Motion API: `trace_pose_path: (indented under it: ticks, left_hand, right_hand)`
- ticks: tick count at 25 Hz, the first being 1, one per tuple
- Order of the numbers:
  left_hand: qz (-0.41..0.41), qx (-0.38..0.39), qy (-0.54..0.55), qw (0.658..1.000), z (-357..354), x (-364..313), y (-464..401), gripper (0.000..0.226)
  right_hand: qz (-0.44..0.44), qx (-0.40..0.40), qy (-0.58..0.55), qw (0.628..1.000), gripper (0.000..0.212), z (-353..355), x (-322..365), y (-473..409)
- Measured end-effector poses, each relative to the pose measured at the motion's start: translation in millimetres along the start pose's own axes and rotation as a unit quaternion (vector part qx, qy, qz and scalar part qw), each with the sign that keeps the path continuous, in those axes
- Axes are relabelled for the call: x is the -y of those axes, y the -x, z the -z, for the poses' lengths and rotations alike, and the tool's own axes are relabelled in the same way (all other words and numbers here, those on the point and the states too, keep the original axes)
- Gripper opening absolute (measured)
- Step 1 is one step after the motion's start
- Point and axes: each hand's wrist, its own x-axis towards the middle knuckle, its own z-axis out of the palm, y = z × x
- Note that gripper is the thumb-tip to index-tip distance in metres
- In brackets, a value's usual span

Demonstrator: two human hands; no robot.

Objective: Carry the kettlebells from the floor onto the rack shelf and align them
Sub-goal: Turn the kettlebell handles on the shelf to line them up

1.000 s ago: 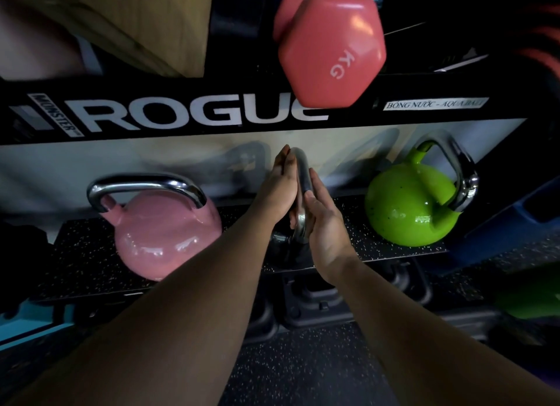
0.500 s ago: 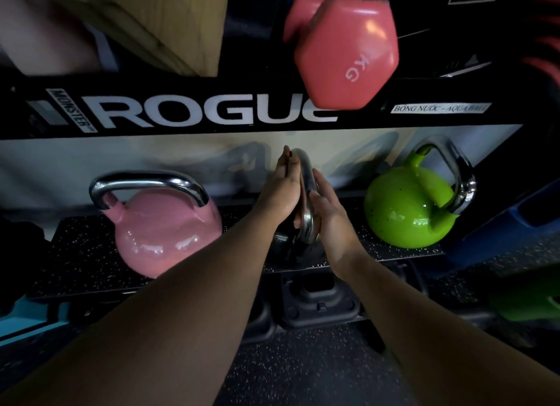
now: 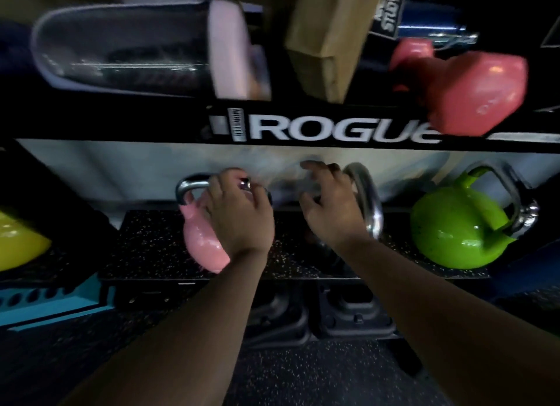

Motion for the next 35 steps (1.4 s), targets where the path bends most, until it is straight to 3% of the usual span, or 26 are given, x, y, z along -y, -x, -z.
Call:
trace_pose_path:
  ticks: [3, 6, 8, 12, 15, 17, 20, 25, 32, 35]
  left_hand:
    - [0.143, -0.048, -0.02, 0.988, 23.9, 37.2, -28.0, 0.053]
    - [0.299, 0.086, 0.063, 0.948, 32.7, 67.4, -50.0, 0.087]
    - [0.328, 0.184, 0.148, 0.915, 33.1, 77.1, -50.8, 0.094]
    - [0.294, 0.254, 0.178, 0.904, 32.4, 82.4, -58.6, 0.089]
    - [0.208, 0.305, 0.206, 0.906, 33.2, 94.4, -88.3, 0.06]
    - [0.172, 0.324, 0.215, 0.905, 30.3, 98.3, -98.4, 0.055]
    - [0.139, 0.323, 0.248, 0.903, 25.6, 94.8, -80.4, 0.059]
    - [0.153, 0.342, 0.259, 0.89, 16.8, 97.7, -91.7, 0.06]
    - [0.145, 0.367, 0.266, 0.88, 14.2, 104.7, -102.7, 0.056]
    - [0.144, 0.354, 0.272, 0.883, 12.6, 101.6, -102.0, 0.052]
  right_hand:
    - [-0.042, 0.075, -0.032, 0.996, 0.047, -51.9, 38.9, -13.0]
    - [-0.083, 0.084, -0.015, 0.993, 0.056, -91.9, 64.4, -20.5]
    - [-0.096, 0.073, -0.003, 0.993, 0.058, -101.3, 69.0, -24.8]
    - [-0.116, 0.038, -0.006, 0.993, 0.06, -107.3, 77.0, -25.1]
    - [-0.151, -0.025, -0.01, 0.988, 0.05, -122.7, 95.2, -0.9]
    - [-0.159, 0.002, -0.079, 0.984, 0.034, -130.0, 99.0, 12.9]
    - [-0.199, 0.021, -0.255, 0.946, 0.022, -121.3, 95.6, 16.4]
    - [-0.229, -0.006, -0.382, 0.895, 0.037, -138.8, 107.5, 24.0]
    - [-0.211, 0.014, -0.385, 0.899, 0.042, -148.5, 119.1, 10.9]
    - [-0.225, -0.008, -0.436, 0.871, 0.044, -159.8, 122.2, 11.9]
